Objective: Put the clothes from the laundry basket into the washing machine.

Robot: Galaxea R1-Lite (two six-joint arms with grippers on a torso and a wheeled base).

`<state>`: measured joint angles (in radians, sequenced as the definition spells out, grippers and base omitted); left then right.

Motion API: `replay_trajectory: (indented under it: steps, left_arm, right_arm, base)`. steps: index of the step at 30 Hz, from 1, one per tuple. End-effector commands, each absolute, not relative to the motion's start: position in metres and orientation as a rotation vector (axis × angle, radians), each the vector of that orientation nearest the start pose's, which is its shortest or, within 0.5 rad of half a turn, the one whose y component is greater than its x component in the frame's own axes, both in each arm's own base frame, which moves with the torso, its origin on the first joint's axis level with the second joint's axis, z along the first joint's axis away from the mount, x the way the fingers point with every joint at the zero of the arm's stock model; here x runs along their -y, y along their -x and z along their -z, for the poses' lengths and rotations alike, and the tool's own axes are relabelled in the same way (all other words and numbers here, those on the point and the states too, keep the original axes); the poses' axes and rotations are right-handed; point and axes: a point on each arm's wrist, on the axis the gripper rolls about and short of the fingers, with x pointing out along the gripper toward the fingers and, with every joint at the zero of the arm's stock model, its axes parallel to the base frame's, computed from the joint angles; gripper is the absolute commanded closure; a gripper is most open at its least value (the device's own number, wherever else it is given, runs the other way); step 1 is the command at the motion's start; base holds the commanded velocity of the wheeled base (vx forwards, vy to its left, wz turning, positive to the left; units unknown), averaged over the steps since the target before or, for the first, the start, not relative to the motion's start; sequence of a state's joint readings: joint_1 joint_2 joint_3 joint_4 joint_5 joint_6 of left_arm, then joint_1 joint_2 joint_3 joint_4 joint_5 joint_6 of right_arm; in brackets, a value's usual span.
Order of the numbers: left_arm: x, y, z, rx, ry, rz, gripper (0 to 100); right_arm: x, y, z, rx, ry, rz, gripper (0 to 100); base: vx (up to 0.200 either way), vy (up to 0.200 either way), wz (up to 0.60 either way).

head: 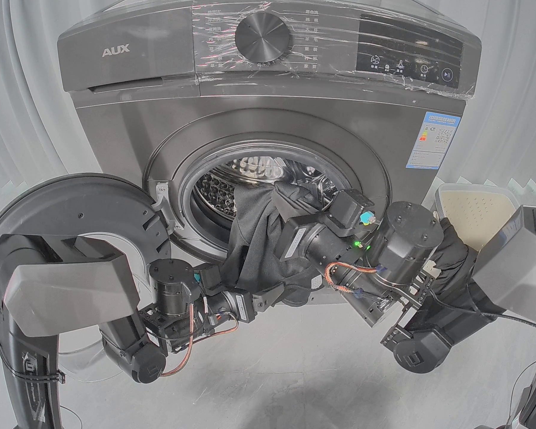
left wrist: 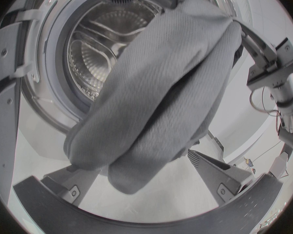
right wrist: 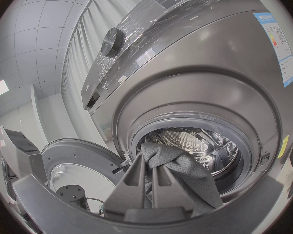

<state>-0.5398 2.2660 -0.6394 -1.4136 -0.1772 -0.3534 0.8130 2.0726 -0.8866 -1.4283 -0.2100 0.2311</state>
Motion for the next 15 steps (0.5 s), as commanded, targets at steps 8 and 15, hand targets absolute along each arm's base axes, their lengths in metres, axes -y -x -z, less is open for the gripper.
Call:
replay_trajectory:
  steps: [8, 15]
  left_arm:
    - [0.188, -0.305, -0.032, -0.320, 0.306, 0.666, 100]
    - [0.188, -0.293, -0.034, -0.296, 0.304, 0.688, 100]
  right_arm:
    - [-0.274, -0.265, -0.149, 0.135, -0.337, -0.622, 100]
    - [-0.271, -0.269, -0.147, 0.133, -0.334, -0.611, 100]
  base:
    - [0.000, 0.000, 0.00]
    - [0.000, 0.000, 0.00]
